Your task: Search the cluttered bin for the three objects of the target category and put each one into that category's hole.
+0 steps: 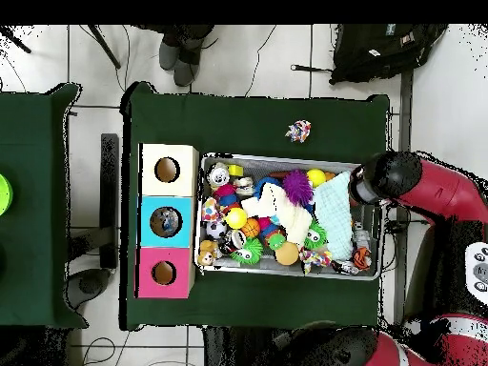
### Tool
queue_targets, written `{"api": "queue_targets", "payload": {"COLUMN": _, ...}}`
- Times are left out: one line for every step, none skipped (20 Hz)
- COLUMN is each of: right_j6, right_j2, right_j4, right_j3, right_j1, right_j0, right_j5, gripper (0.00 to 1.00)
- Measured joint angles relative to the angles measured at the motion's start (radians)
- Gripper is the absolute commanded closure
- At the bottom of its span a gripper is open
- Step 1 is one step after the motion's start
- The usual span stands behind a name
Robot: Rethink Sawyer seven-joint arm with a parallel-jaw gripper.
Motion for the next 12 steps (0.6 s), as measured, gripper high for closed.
{"api": "queue_targets", "payload": {"right_j6": 0.000, "right_j2": -0.031, "right_j4": -0.003, "right_j3": -0.014, "right_j1": 0.011, "right_j0": 0.017, "right_j5": -0.001, "gripper": 1.00}}
{"api": "queue_targets", "payload": {"right_j6": -0.002, "right_j2": -0.024, "right_j4": -0.003, "right_j3": -0.010, "right_j1": 0.007, "right_j0": 0.013, "right_j5": -0.008, "gripper": 1.00}}
{"api": "queue_targets", "payload": {"right_j6": -0.004, "right_j2": -0.018, "right_j4": -0.003, "right_j3": -0.005, "right_j1": 0.004, "right_j0": 0.009, "right_j5": -0.015, "gripper": 1.00}}
{"api": "queue_targets", "payload": {"right_j6": -0.006, "right_j2": -0.011, "right_j4": -0.004, "right_j3": -0.001, "right_j1": 0.000, "right_j0": 0.006, "right_j5": -0.021, "gripper": 1.00}}
{"api": "queue_targets", "payload": {"right_j6": -0.009, "right_j2": 0.004, "right_j4": -0.004, "right_j3": 0.006, "right_j1": -0.006, "right_j0": -0.006, "right_j5": -0.038, "gripper": 1.00}}
{"api": "queue_targets", "payload": {"right_j6": -0.011, "right_j2": 0.019, "right_j4": -0.004, "right_j3": 0.014, "right_j1": -0.012, "right_j0": -0.017, "right_j5": -0.055, "gripper": 1.00}}
{"api": "queue_targets", "payload": {"right_j6": -0.014, "right_j2": 0.034, "right_j4": -0.004, "right_j3": 0.021, "right_j1": -0.018, "right_j0": -0.028, "right_j5": -0.072, "gripper": 1.00}}
{"api": "queue_targets", "payload": {"right_j6": -0.017, "right_j2": 0.052, "right_j4": -0.006, "right_j3": 0.029, "right_j1": -0.025, "right_j0": -0.042, "right_j5": -0.094, "gripper": 1.00}}
{"api": "queue_targets", "payload": {"right_j6": -0.021, "right_j2": 0.083, "right_j4": -0.007, "right_j3": 0.044, "right_j1": -0.036, "right_j0": -0.070, "right_j5": -0.143, "gripper": 1.00}}
{"api": "queue_targets", "payload": {"right_j6": -0.023, "right_j2": 0.102, "right_j4": -0.009, "right_j3": 0.053, "right_j1": -0.044, "right_j0": -0.089, "right_j5": -0.180, "gripper": 1.00}}
{"api": "queue_targets", "payload": {"right_j6": -0.024, "right_j2": 0.122, "right_j4": -0.010, "right_j3": 0.062, "right_j1": -0.051, "right_j0": -0.108, "right_j5": -0.218, "gripper": 1.00}}
{"api": "queue_targets", "payload": {"right_j6": -0.026, "right_j2": 0.141, "right_j4": -0.012, "right_j3": 0.071, "right_j1": -0.058, "right_j0": -0.127, "right_j5": -0.256, "gripper": 1.00}}
